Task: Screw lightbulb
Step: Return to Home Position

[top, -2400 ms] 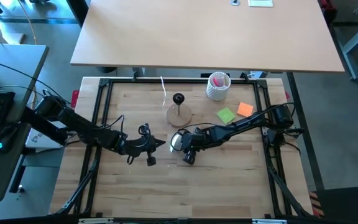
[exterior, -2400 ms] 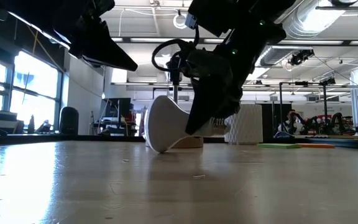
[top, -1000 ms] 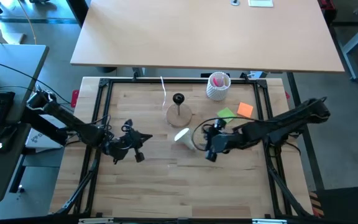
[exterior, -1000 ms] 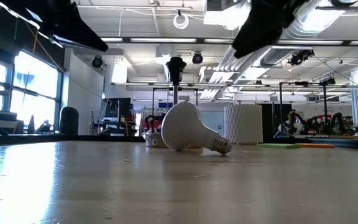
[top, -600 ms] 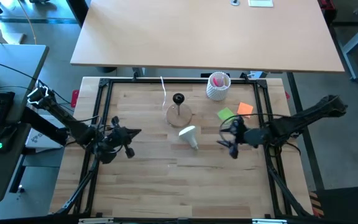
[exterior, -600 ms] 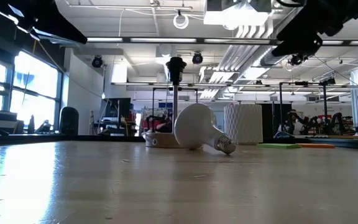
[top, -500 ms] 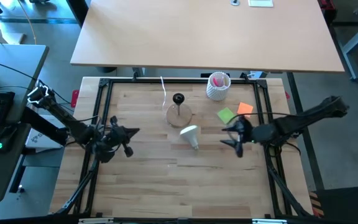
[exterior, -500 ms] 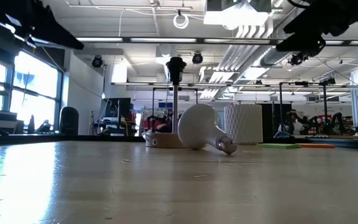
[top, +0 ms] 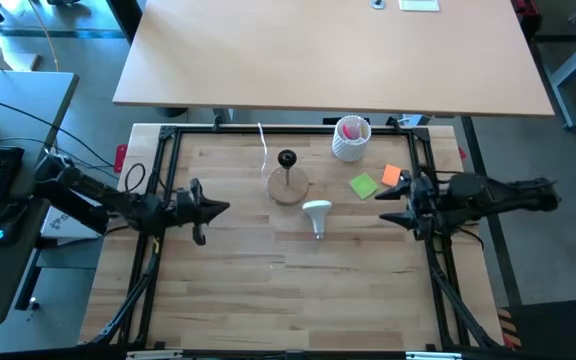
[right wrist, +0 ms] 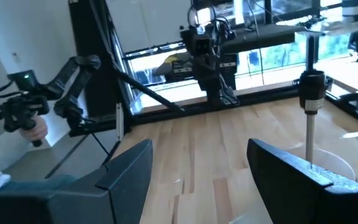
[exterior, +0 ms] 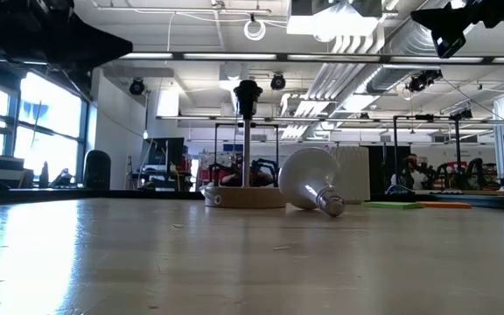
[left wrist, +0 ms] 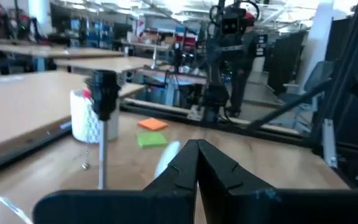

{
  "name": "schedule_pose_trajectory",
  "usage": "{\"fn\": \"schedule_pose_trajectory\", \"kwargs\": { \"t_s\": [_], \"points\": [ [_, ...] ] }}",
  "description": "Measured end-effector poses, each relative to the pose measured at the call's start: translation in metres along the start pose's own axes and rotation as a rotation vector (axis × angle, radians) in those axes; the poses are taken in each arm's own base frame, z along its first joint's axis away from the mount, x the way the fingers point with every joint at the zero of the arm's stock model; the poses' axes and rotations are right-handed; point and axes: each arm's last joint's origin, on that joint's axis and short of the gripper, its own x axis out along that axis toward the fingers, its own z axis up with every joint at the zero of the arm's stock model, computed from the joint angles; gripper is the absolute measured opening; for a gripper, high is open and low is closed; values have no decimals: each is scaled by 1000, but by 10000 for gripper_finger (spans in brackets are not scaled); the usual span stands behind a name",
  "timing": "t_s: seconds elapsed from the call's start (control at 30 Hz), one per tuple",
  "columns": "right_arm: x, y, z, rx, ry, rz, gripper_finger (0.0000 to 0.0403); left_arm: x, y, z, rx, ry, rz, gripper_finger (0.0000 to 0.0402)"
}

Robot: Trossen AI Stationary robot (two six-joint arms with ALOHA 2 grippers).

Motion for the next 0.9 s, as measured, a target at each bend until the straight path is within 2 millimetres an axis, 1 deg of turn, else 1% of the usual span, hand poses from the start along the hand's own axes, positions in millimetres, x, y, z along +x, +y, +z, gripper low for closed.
{"fn": "schedule_pose_trajectory", "kwargs": {
  "t_s": [0.07,0.2,0.3,0.43,0.6,0.9],
  "points": [
    [-4,-1,1,-15,-9,3,259,0,5,-1,12,-11,14,0],
    [-9,-6,-1,-18,-3,-54,259,-5,14,3,-18,-23,30,0],
    [-10,-9,-2,-10,8,-82,259,-11,21,3,-15,-5,49,0],
    [-10,-10,-4,-9,3,-76,259,-22,30,0,-30,30,92,0],
    [0,-15,-27,15,15,-72,259,-37,39,-1,-62,24,102,0],
    [11,-25,-74,100,-47,-48,259,-37,39,-6,-21,77,97,0]
  ]
}}
